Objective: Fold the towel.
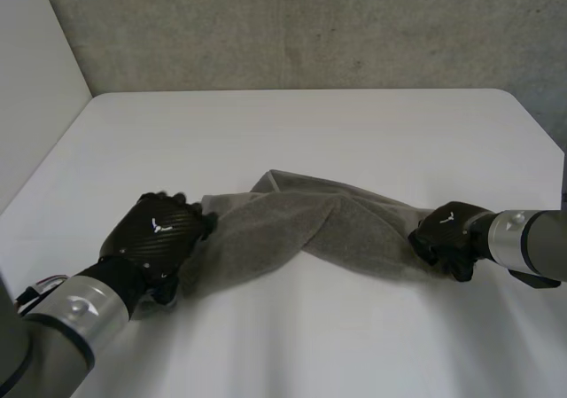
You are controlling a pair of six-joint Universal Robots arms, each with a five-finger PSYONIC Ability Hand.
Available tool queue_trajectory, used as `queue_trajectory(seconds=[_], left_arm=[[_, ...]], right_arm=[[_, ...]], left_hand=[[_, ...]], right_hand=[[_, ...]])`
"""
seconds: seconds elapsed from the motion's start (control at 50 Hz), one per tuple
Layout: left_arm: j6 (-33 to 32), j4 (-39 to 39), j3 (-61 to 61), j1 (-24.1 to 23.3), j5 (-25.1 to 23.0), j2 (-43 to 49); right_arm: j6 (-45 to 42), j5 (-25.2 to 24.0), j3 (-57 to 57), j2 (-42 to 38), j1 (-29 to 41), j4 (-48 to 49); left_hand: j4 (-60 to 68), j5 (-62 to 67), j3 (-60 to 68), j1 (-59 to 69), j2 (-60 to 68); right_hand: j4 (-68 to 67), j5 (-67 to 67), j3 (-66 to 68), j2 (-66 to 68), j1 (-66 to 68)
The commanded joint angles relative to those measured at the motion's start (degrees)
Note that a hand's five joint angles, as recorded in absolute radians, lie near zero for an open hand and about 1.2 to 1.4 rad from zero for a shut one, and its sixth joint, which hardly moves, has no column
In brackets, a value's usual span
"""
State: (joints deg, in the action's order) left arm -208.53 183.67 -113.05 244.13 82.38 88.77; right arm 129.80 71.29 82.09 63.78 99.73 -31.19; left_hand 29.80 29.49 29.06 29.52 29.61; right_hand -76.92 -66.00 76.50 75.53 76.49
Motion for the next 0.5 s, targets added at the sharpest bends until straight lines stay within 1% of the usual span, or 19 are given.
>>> queue_trajectory(seconds=[0.02, 0.1, 0.14, 0.16, 0.2, 0.22, 0.26, 0.28, 0.3, 0.32, 0.34, 0.36, 0.38, 0.42, 0.44, 0.48, 0.5], left_arm=[[0.14, -3.15, 2.12, -1.29, -3.80, -7.11], [0.50, -1.91, 4.06, -0.68, -3.63, -6.33], [0.58, 0.36, 6.25, 0.02, -3.37, -3.27], [0.58, 0.37, 6.26, 0.03, -3.37, -3.25], [0.58, 2.74, 8.97, 0.46, -3.02, 2.52], [0.58, 2.74, 8.98, 0.47, -3.02, 2.55], [0.58, 3.19, 13.09, 0.99, -2.93, 9.54], [0.58, 3.18, 13.11, 0.99, -2.93, 9.58], [0.76, 3.10, 15.11, 1.08, -2.84, 12.80], [0.76, 3.10, 15.13, 1.08, -2.84, 12.83], [1.11, 3.01, 17.48, 1.34, -2.67, 16.22], [1.81, 2.49, 19.86, 1.61, -2.14, 19.30], [1.81, 2.48, 19.88, 1.61, -2.14, 19.33], [4.70, -0.57, 24.69, 2.48, -0.04, 24.41], [4.71, -0.59, 24.71, 2.49, -0.03, 24.43], [7.77, -6.62, 28.65, 3.45, 0.59, 28.37], [7.79, -6.66, 28.67, 3.45, 0.59, 28.39]], right_arm=[[-5.51, 0.25, 0.61, 2.05, -0.15, -5.99], [-6.66, 0.69, 1.05, 2.05, -1.38, -6.34], [-7.54, 0.52, 1.31, 2.14, -2.34, -6.34], [-7.54, 0.51, 1.31, 2.14, -2.34, -6.34], [-7.72, 0.08, 1.40, 2.14, -2.34, -6.26], [-7.72, 0.07, 1.40, 2.14, -2.34, -6.26], [-7.63, -0.01, 1.49, 2.14, -2.34, -6.08], [-7.63, -0.01, 1.49, 2.14, -2.34, -6.08], [-7.54, -0.01, 1.58, 2.14, -2.34, -5.99], [-7.54, -0.01, 1.58, 2.14, -2.34, -5.99], [-7.45, -0.01, 1.66, 2.14, -2.34, -5.82], [-7.37, -0.01, 1.67, 2.14, -2.34, -5.82], [-7.37, -0.01, 1.67, 2.14, -2.34, -5.82], [-7.19, -0.01, 1.67, 2.14, -2.34, -5.47], [-7.19, -0.01, 1.67, 2.14, -2.34, -5.46], [-7.10, -0.01, 1.84, 2.05, -2.34, -4.42], [-7.10, -0.01, 1.84, 2.05, -2.34, -4.41]], left_hand=[[-17.73, -27.43, -16.99, -17.45, -17.54], [-17.90, -27.60, -17.16, -17.62, -17.71], [-17.90, -27.60, -17.16, -17.62, -17.71], [-17.90, -27.60, -17.16, -17.62, -17.71], [-17.57, -27.26, -16.83, -17.29, -17.38], [-17.56, -27.26, -16.82, -17.28, -17.38], [-17.06, -26.76, -16.32, -16.78, -16.87], [-17.06, -26.76, -16.32, -16.78, -16.87], [-16.39, -26.09, -15.65, -16.11, -16.21], [-16.39, -26.08, -15.64, -16.11, -16.20], [-15.89, -25.58, -15.14, -15.61, -15.70], [-15.05, -24.75, -14.31, -14.77, -14.86], [-15.04, -24.74, -14.30, -14.76, -14.85], [-11.69, -21.39, -10.95, -11.42, -11.51], [-11.68, -21.37, -10.93, -11.40, -11.49], [-10.51, -20.21, -9.77, -10.23, -10.32], [-10.50, -20.20, -9.76, -10.22, -10.31]], right_hand=[[-3.08, -4.00, 3.50, 4.47, 3.51], [-3.08, -4.00, 3.50, 4.47, 3.51], [-3.08, -4.00, 3.50, 4.47, 3.51], [-3.08, -4.00, 3.50, 4.47, 3.51], [-3.08, -4.00, 3.50, 4.47, 3.51], [-3.08, -4.00, 3.50, 4.47, 3.51], [-3.08, -4.00, 3.50, 4.47, 3.51], [-3.08, -4.00, 3.50, 4.47, 3.51], [-3.08, -4.00, 3.50, 4.47, 3.51], [-3.08, -4.00, 3.50, 4.47, 3.51], [-3.08, -4.00, 3.50, 4.47, 3.51], [-3.08, -4.00, 3.50, 4.47, 3.51], [-3.08, -4.00, 3.50, 4.47, 3.51], [-3.08, -4.00, 3.50, 4.47, 3.51], [-3.08, -4.00, 3.50, 4.47, 3.51], [-3.08, -4.00, 3.50, 4.47, 3.51], [-3.08, -4.00, 3.50, 4.47, 3.51]])
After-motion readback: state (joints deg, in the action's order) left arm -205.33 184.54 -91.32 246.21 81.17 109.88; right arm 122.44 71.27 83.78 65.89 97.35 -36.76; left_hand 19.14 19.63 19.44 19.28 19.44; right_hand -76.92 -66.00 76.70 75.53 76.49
